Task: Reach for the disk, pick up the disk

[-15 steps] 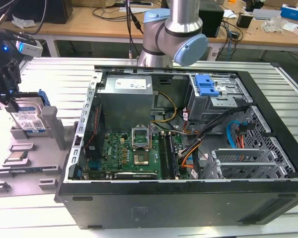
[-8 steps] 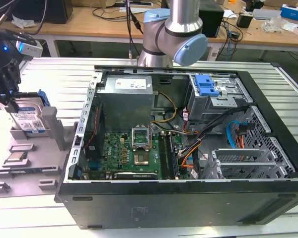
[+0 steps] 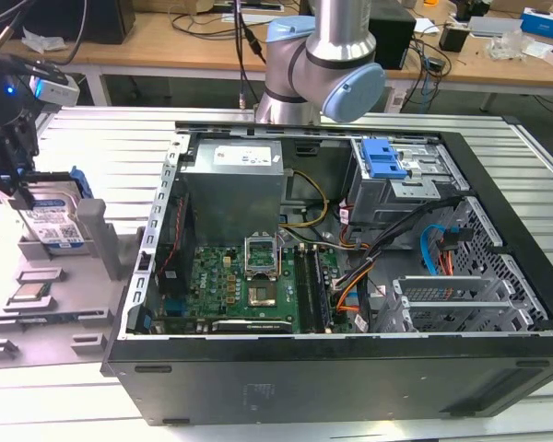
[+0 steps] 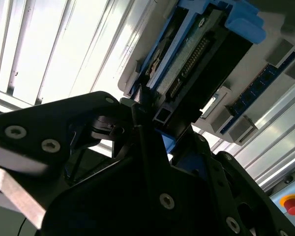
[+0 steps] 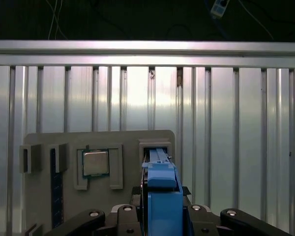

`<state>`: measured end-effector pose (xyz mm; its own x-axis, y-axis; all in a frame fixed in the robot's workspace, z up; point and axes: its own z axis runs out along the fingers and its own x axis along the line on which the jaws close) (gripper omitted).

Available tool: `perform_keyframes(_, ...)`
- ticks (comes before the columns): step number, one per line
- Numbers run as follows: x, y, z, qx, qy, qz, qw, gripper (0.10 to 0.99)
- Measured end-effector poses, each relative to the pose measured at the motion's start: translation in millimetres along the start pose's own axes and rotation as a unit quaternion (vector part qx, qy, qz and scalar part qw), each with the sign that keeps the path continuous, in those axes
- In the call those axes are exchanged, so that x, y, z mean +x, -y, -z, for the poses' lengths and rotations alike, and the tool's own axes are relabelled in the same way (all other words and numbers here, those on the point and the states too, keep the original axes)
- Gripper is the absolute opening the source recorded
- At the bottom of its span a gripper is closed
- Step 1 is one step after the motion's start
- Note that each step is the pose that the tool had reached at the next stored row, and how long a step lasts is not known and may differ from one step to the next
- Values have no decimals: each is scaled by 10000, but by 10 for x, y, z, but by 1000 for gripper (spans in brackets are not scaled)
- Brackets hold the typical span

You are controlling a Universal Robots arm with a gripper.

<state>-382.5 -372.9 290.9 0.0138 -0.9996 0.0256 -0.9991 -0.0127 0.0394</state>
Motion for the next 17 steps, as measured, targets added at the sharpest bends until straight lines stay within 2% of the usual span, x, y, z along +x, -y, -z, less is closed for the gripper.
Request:
perform_keyframes(4,-1,-3,71,0,0,0,10000,365)
perform_keyframes(6,0,-6,143,0,0,0,10000,365)
perform_keyframes(11,3,-10,271,0,0,0,10000,365)
perform_keyframes(17,4,-12,324,0,0,0,10000,365)
